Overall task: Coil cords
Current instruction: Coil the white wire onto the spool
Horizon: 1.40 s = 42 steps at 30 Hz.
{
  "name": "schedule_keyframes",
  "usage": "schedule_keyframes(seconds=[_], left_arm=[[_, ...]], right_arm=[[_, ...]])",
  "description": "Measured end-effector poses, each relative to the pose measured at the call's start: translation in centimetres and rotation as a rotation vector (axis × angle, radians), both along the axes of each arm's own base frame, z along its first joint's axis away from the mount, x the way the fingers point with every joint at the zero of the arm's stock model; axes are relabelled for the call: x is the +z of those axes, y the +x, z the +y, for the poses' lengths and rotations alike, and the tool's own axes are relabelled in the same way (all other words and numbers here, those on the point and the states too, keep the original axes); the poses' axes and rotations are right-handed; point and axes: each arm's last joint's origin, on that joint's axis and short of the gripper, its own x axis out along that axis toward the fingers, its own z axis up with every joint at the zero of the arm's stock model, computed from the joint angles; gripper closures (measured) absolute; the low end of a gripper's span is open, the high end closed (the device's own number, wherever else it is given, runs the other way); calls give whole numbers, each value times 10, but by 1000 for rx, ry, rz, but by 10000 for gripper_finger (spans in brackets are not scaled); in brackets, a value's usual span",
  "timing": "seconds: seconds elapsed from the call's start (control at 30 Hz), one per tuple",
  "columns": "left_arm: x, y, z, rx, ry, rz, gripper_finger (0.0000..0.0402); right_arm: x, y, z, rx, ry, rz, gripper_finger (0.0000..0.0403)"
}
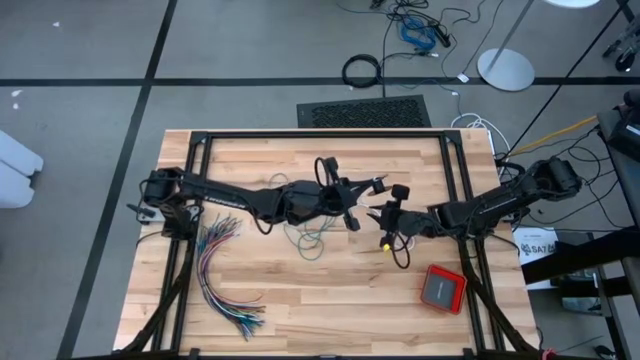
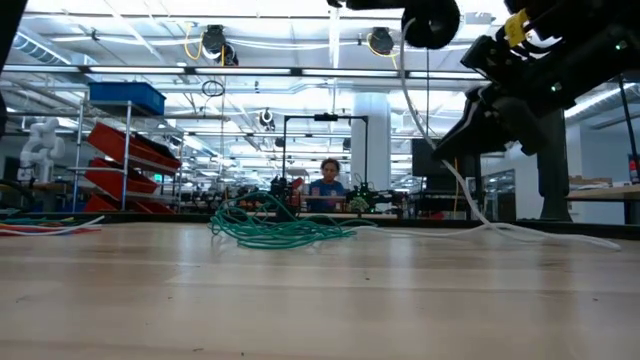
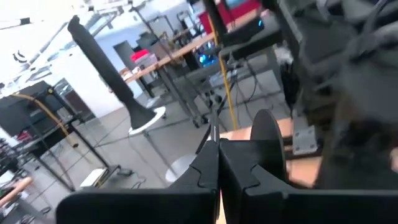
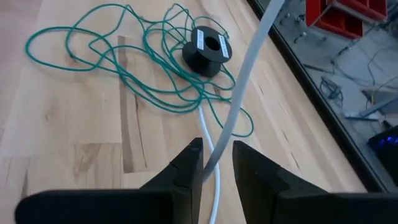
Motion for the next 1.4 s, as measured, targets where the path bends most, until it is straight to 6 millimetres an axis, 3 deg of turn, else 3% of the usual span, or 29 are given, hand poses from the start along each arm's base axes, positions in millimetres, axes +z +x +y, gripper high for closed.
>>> schedule_keyframes(seconds=[0.23, 0.53, 0.7, 0.9, 1.07, 1.4], left_arm=[[4, -3, -7, -4, 25, -3, 402], [6, -6, -19, 2, 48, 18, 402], [2, -7, -27, -15, 36, 57, 402], [-9, -10, -36, -14, 3, 155, 402], [-25, -12, -36, -1, -59, 273, 402], [-68, -1, -30, 129, 3, 441, 402]], right_arm=[[0, 1, -2, -7, 26, -8, 336], [0, 1, -2, -9, 29, -10, 392], [-1, 0, -10, -62, 50, -11, 399], [1, -6, -25, -161, 83, -2, 401], [18, -12, -29, -173, 94, -93, 401], [50, -27, -19, -59, 168, -278, 402]])
